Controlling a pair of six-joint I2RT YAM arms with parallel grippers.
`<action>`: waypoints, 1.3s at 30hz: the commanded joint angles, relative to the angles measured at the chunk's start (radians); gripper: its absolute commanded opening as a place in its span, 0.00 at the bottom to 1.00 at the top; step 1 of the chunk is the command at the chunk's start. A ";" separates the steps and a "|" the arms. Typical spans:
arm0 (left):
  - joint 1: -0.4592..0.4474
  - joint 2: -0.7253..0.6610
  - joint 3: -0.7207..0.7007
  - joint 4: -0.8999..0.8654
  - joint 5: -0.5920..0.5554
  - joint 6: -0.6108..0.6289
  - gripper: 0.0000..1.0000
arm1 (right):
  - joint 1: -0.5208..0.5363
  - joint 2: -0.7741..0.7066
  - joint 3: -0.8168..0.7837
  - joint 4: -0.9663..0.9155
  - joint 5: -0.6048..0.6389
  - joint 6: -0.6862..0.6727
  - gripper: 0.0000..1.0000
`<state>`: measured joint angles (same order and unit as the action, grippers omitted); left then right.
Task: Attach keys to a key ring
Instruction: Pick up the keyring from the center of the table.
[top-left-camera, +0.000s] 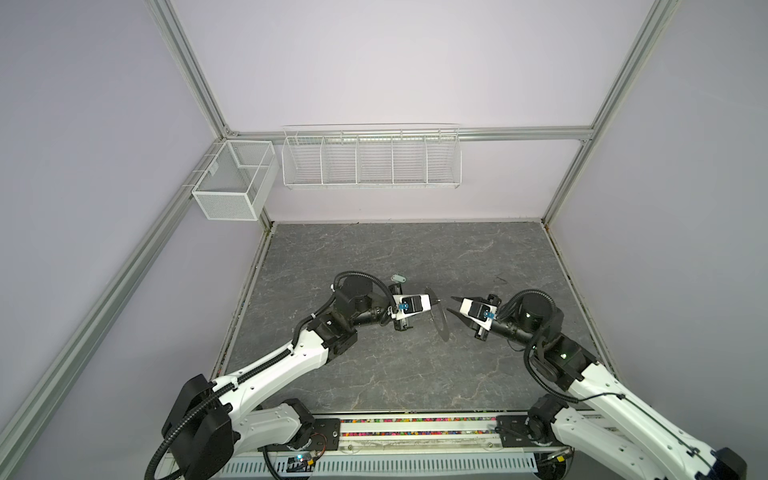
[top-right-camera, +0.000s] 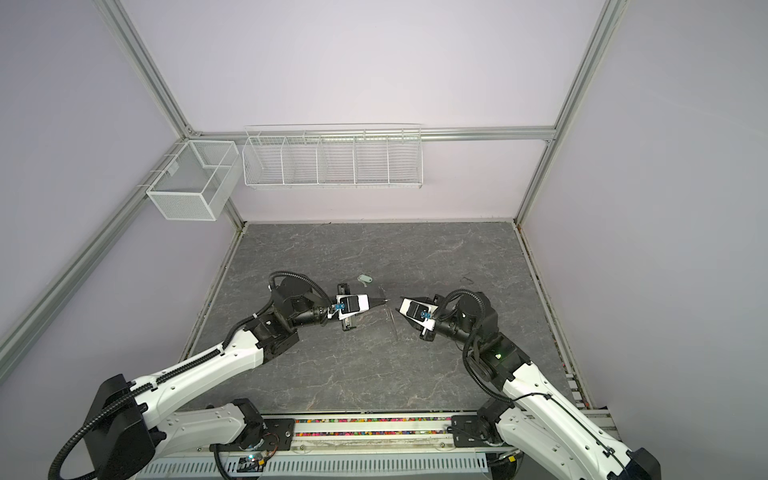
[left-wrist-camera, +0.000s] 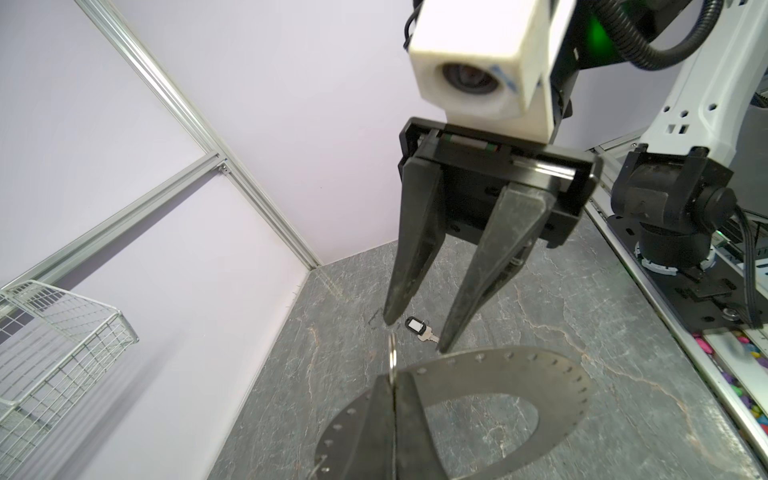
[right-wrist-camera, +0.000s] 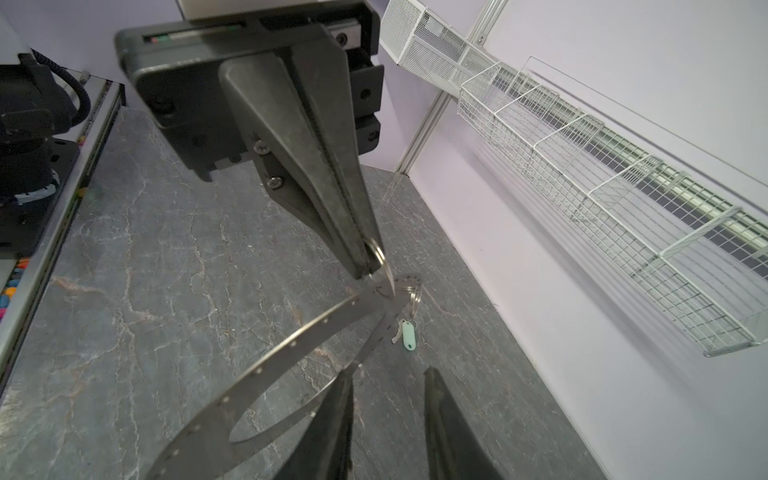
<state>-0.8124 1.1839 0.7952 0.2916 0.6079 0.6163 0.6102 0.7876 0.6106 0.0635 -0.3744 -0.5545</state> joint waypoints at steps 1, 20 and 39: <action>0.004 0.002 -0.008 0.046 0.039 -0.018 0.00 | -0.004 0.023 0.022 0.055 -0.071 0.053 0.31; 0.004 0.004 0.001 0.011 0.056 0.005 0.00 | -0.003 0.058 0.040 0.123 -0.121 0.098 0.28; 0.005 0.029 0.053 -0.094 0.055 0.061 0.00 | 0.006 0.087 0.085 0.027 -0.132 0.003 0.20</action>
<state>-0.8112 1.1992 0.8112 0.2161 0.6369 0.6521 0.6106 0.8635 0.6659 0.1177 -0.4835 -0.5098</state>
